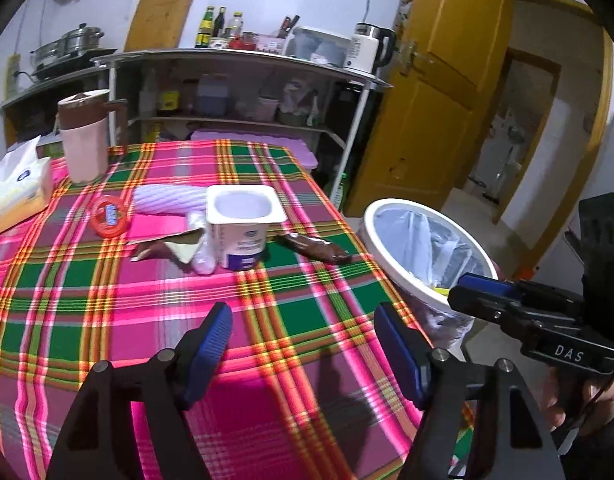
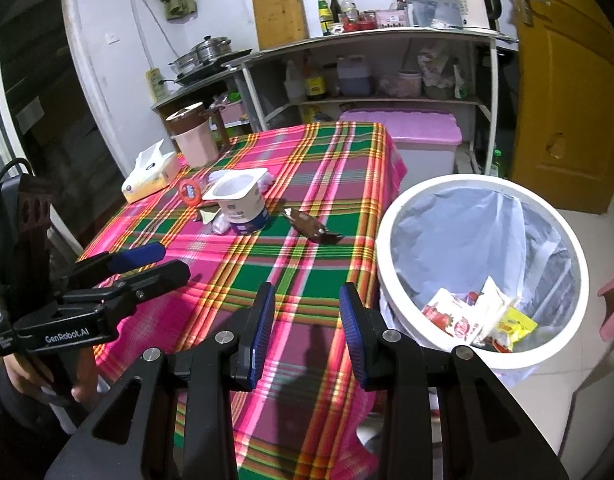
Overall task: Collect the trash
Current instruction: 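Move both open tools back from the bin toward the table items, then grasp the brown chocolate bar with the right tool while the left tool grasps the white yogurt cup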
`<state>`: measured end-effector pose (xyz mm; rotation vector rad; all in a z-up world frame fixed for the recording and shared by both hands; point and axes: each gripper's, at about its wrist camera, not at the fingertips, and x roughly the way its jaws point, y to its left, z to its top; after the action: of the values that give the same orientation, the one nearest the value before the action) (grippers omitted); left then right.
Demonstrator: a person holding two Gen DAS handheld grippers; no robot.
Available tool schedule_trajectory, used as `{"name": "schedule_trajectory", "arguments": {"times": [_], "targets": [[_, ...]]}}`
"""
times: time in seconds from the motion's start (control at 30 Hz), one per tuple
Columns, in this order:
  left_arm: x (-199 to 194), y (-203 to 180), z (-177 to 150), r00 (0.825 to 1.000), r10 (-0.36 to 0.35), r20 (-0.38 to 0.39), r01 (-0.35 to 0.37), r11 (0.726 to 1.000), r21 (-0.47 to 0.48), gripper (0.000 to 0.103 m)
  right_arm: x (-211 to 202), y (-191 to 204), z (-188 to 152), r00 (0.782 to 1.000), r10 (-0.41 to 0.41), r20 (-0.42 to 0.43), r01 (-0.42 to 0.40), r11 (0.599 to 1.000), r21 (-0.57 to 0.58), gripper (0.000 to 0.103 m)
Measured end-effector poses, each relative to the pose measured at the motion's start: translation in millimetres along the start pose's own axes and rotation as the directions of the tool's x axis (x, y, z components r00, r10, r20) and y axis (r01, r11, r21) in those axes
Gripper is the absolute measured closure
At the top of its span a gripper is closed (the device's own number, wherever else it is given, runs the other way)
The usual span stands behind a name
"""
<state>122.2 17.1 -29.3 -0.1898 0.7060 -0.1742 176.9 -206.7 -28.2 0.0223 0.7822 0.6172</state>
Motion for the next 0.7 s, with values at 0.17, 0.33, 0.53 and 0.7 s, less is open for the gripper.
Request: {"name": "schedule_trajectory", "arguments": {"times": [0.17, 0.33, 0.53, 0.7], "targets": [[-2, 9, 1, 1.0, 0.02, 0.007, -0.02, 1.0, -0.015, 0.029, 6, 4, 3, 1.0, 0.005, -0.007, -0.005, 1.0, -0.012, 0.068], [2, 14, 4, 0.999, 0.036, 0.005, -0.036, 0.999, -0.026, 0.029, 15, 4, 9, 1.0, 0.008, -0.012, -0.008, 1.0, -0.024, 0.068], [8, 21, 11, 0.998, 0.059, 0.006, -0.059, 0.998, -0.036, 0.029, 31, 8, 17, 1.0, 0.013, -0.021, -0.014, 0.999, -0.048, 0.067], [17, 29, 21, 0.997, 0.082, 0.006, -0.082, 0.996, -0.048, 0.029, 47, 8, 24, 0.999, 0.01, -0.032, -0.013, 0.997, -0.075, 0.055]]}}
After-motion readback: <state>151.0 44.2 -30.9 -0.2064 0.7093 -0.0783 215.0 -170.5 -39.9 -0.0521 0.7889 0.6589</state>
